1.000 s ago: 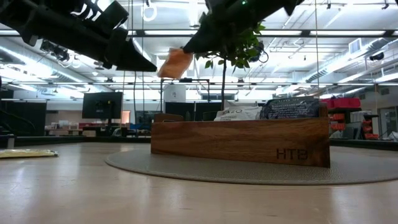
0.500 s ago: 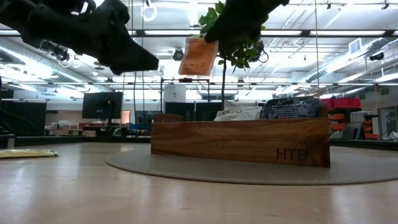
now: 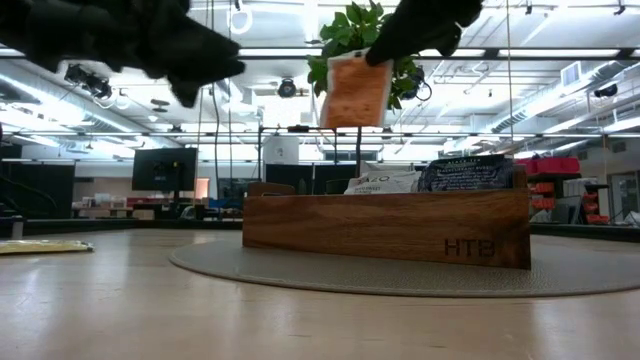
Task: Pick & Place Tea
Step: Put the orange tea bag into the middle section of the wooden organizer
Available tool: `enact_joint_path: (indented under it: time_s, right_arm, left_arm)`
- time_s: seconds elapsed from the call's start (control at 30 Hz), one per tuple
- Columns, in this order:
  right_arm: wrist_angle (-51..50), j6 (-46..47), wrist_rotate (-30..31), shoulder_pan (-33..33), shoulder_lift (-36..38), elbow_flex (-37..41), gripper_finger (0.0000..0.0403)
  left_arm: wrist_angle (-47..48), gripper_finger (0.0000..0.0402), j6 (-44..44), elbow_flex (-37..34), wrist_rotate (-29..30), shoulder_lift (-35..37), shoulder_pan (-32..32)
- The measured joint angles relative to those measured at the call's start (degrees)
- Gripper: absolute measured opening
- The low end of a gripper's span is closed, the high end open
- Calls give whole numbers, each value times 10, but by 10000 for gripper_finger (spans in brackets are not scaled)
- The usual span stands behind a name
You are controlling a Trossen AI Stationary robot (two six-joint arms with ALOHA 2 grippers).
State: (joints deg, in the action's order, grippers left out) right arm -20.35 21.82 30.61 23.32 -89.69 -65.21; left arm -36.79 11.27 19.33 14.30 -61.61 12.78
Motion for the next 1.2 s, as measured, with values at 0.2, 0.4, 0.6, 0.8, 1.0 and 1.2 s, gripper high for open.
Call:
enact_joint_path:
  time_s: [0.2,0.4,0.6,0.8,1.0,1.2]
  right_arm:
    - [-15,18,36,13,0,0,0]
    - [-54,69,59,23,0,0,0]
    - [-36,82,62,34,0,9,0]
    - [56,79,59,34,-1,78,0]
    - [86,87,52,38,-1,105,0]
    - [93,114,43,32,-17,112,0]
  left_arm:
    - [20,140,2,-54,45,105,46]
    - [100,140,2,-68,75,192,77]
    - [166,140,-9,-68,90,249,96]
    - [214,140,-1,-68,96,283,100]
    - [222,140,1,-68,97,288,100]
    - [222,140,1,-68,110,287,99]
